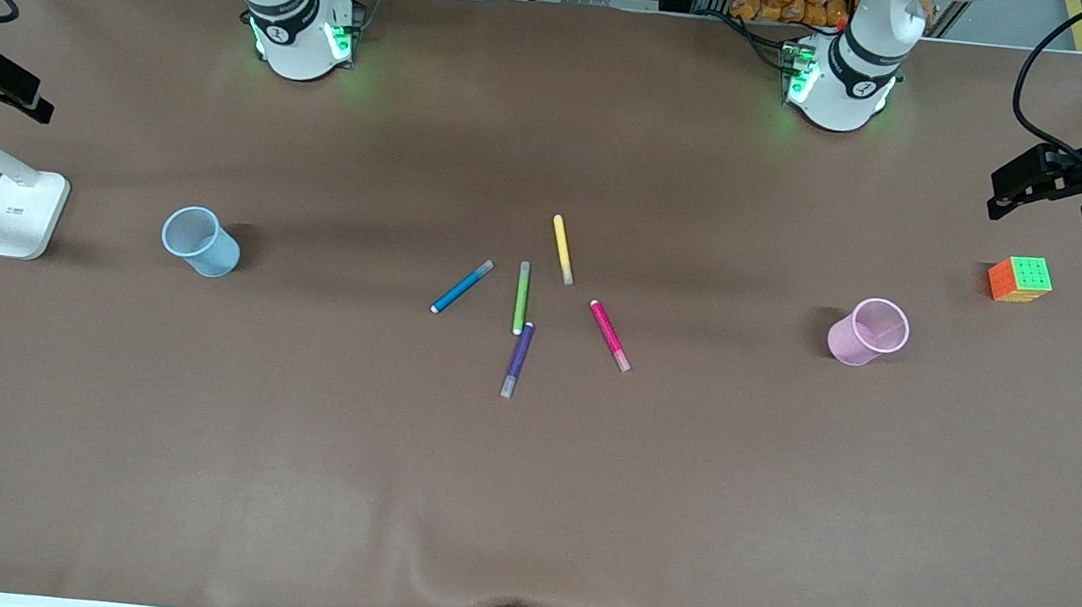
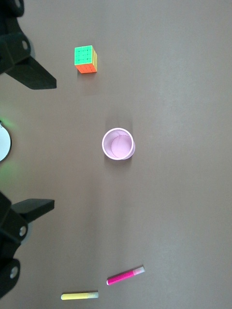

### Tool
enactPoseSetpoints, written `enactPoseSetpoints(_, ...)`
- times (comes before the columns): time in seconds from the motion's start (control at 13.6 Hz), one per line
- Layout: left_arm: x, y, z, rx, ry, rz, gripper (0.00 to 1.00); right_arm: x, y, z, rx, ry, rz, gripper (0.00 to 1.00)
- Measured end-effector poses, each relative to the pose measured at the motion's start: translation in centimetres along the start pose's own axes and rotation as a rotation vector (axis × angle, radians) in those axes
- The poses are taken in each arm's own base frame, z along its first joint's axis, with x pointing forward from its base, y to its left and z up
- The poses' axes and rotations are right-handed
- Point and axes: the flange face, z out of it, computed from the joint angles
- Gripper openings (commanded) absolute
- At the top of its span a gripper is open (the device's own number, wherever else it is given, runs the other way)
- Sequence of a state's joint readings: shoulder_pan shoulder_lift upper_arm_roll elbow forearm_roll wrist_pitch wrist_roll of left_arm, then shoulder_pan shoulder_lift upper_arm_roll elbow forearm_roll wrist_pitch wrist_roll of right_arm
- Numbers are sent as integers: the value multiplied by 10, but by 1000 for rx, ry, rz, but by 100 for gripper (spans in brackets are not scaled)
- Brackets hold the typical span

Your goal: Place pink and blue markers in matching cups

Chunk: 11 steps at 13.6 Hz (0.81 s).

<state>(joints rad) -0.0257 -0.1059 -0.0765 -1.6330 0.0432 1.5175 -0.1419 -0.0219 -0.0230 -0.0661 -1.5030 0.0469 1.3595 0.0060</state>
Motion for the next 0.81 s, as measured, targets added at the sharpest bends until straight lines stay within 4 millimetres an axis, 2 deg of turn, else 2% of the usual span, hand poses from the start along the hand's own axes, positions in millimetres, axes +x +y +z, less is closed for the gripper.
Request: enactPoseSetpoints(0.81,2,1,7,1,-5,1,100,1,2,6,0,-27,4,100)
